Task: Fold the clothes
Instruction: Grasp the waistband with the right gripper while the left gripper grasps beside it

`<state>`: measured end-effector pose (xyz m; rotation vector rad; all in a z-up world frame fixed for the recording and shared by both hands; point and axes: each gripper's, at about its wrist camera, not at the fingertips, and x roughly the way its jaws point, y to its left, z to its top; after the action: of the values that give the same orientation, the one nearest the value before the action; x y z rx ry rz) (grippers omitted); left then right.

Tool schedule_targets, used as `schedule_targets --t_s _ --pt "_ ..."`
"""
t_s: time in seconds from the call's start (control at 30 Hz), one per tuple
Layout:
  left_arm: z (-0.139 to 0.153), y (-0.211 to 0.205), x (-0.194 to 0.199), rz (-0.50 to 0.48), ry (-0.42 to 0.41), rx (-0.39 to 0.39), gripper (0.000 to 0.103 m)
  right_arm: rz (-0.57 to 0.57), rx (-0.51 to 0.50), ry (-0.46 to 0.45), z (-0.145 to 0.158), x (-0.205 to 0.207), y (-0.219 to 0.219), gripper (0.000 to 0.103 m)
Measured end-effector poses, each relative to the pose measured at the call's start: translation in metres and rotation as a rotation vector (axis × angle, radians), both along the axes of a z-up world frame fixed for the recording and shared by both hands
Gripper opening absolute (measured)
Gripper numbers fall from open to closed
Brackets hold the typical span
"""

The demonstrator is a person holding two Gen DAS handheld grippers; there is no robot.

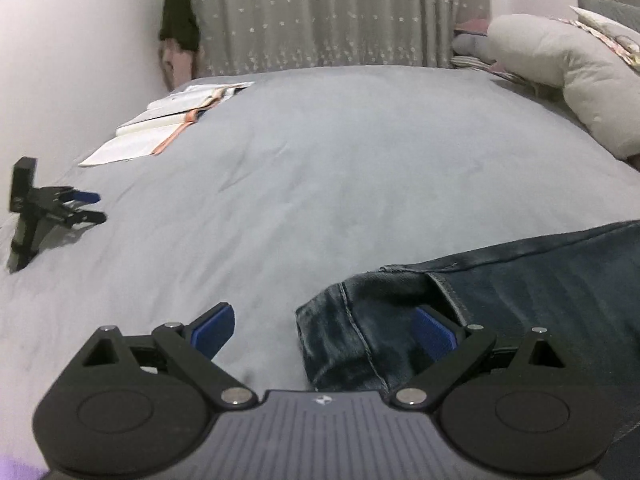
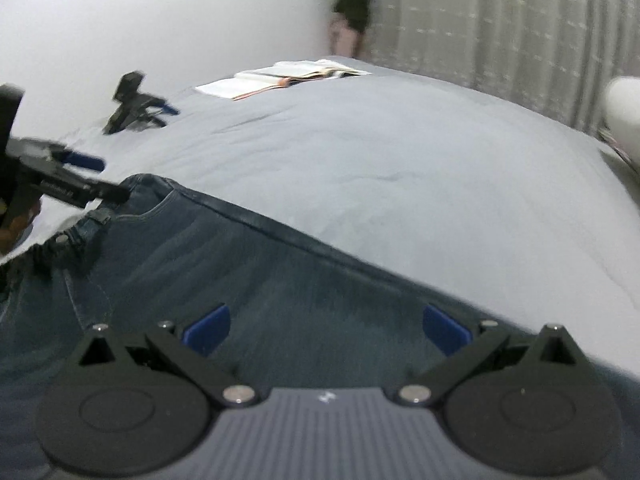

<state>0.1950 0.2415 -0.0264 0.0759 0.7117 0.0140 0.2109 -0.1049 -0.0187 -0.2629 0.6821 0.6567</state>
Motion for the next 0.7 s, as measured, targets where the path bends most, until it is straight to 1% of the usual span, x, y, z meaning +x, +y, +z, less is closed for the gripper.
schedule_targets --t_s 0.07,0.17,0.23,0.3,0.43,0.53,0.6,0.63,0.67,0.7 --pt "-0.003 0.001 0.004 -0.033 -0.007 -0.012 0.096 0.020 0.003 0.008 -0.001 0.014 0.000 0.103" --pt "-0.010 0.004 0.012 -0.069 0.006 -0.049 0.096 0.050 -0.011 0.010 -0.002 0.031 0.001 0.103" --pt "-0.015 0.005 0.015 -0.068 0.012 -0.062 0.096 0.065 -0.038 0.009 -0.005 0.043 0.002 0.103" --pt "-0.020 0.008 0.017 -0.060 0.024 -0.075 0.096 0.072 -0.060 0.027 -0.010 0.057 0.002 0.103" --pt "-0.021 0.008 0.015 -0.054 0.026 -0.070 0.096 0.056 -0.084 0.093 -0.025 0.083 0.002 0.103" --pt "-0.016 0.004 0.013 -0.049 0.013 -0.062 0.096 0.060 -0.059 0.141 -0.034 0.094 0.002 0.103" --pt "-0.013 0.004 0.011 -0.038 0.011 -0.075 0.096 0.067 -0.055 0.148 -0.036 0.096 0.003 0.102" --pt "-0.011 0.005 0.011 -0.030 0.016 -0.080 0.096 0.070 -0.053 0.150 -0.037 0.096 0.004 0.097" --pt "-0.009 0.004 0.011 -0.016 0.026 -0.085 0.096 0.095 -0.047 0.151 -0.036 0.094 0.006 0.083" --pt "-0.007 0.004 0.011 0.002 0.037 -0.092 0.096 0.124 -0.039 0.152 -0.034 0.092 0.007 0.074"
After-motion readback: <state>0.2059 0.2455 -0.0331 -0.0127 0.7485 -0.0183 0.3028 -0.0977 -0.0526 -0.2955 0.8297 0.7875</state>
